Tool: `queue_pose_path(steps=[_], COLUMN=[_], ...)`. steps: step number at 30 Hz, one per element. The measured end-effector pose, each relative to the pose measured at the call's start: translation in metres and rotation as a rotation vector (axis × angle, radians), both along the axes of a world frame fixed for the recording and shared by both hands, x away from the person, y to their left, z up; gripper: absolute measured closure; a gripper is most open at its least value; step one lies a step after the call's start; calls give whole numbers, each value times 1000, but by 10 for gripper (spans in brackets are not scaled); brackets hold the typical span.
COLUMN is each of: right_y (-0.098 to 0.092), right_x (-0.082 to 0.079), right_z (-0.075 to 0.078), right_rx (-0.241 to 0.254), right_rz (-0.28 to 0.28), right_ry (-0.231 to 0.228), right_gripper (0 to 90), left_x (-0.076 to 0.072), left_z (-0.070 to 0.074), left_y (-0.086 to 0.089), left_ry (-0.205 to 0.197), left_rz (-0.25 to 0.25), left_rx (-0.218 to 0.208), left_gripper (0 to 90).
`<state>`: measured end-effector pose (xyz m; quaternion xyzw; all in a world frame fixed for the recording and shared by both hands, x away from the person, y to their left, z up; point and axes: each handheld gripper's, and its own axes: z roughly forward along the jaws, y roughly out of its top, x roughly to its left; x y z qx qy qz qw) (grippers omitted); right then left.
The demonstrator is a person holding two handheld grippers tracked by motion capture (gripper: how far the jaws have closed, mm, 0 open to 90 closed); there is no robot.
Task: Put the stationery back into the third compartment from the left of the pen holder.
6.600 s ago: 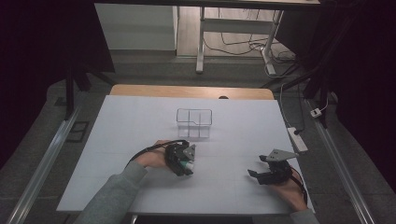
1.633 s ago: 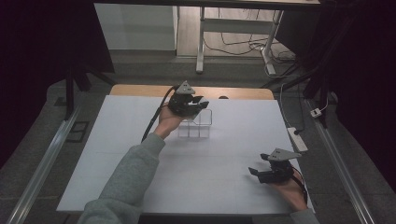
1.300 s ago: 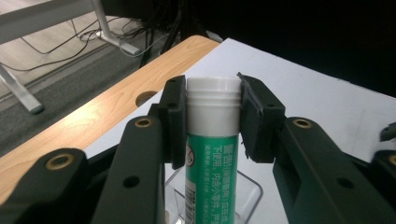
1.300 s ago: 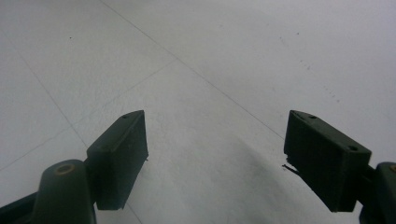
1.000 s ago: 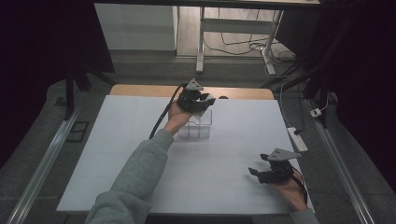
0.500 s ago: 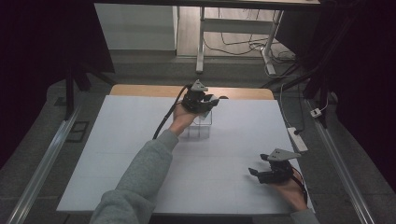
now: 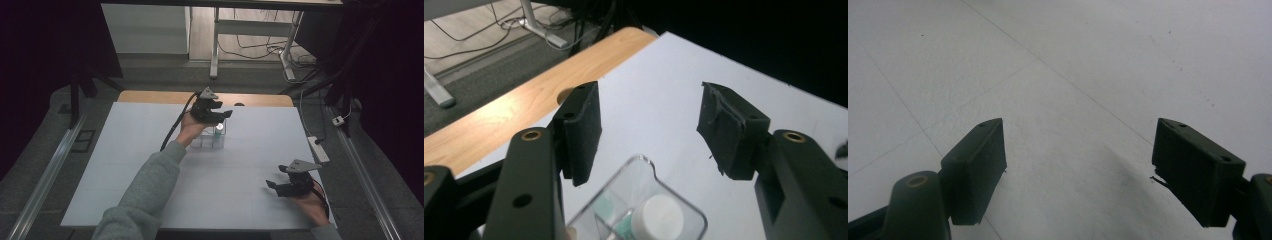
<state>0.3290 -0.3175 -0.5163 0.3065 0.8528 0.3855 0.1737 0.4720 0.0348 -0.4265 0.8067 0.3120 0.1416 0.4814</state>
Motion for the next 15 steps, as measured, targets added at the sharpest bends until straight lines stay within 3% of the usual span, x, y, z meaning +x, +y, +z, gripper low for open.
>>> queue_pose_path(steps=[7, 15], right_y=[0, -2], right_x=[0, 1], right_z=[0, 1], right_rx=[6, 30], right_rz=[-3, -5], right_ry=[0, -6], right_gripper=[211, 214], left_x=[-13, -26], left_z=[-4, -13], left_y=[10, 29], left_ry=[13, 34], left_rz=[-58, -56], left_rx=[52, 62], left_gripper=[393, 392])
